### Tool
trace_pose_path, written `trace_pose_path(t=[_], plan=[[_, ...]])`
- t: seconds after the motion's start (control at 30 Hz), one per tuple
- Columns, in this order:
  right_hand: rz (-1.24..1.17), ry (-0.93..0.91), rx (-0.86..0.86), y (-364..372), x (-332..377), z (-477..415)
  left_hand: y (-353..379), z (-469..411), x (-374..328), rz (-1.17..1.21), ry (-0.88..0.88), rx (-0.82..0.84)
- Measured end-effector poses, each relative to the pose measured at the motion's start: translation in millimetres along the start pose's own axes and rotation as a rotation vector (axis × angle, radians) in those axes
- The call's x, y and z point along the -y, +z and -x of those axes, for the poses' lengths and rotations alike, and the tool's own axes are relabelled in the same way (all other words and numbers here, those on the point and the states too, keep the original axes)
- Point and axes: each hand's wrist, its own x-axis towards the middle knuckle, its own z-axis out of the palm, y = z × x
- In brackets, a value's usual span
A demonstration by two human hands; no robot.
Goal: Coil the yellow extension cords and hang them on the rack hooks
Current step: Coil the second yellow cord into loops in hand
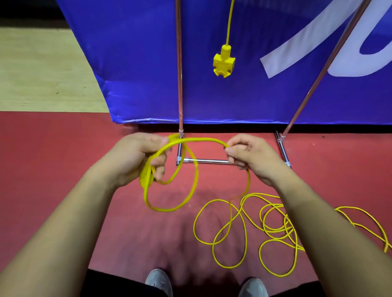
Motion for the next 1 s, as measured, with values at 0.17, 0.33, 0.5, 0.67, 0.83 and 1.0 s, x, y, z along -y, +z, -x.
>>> trace_pose_path(t=[0.17, 0.33, 0.5, 0.67, 0.83, 1.0], plan=[[0.344, -0.077, 0.054, 12, 27, 5, 11, 1, 5, -0.138, -0.117, 0.043], [0.435, -0.123, 0.171, 45, 44, 16, 19, -1, 8, -0.180, -0.155, 0.045], [0.335, -0.130, 0.182, 46, 36, 11, 17, -5, 8, -0.075, -0.055, 0.001], [0.166, 0.042, 0.177, 11, 0, 8, 0, -3, 4, -0.045, -0.038, -0.109], [0.123, -0.053, -0.004, 7, 11, 3, 4, 1, 7, -0.184, -0.129, -0.037], [0.353, -0.241, 0.150, 51, 43, 16, 17, -1, 9, -0.155, -0.157, 0.032]])
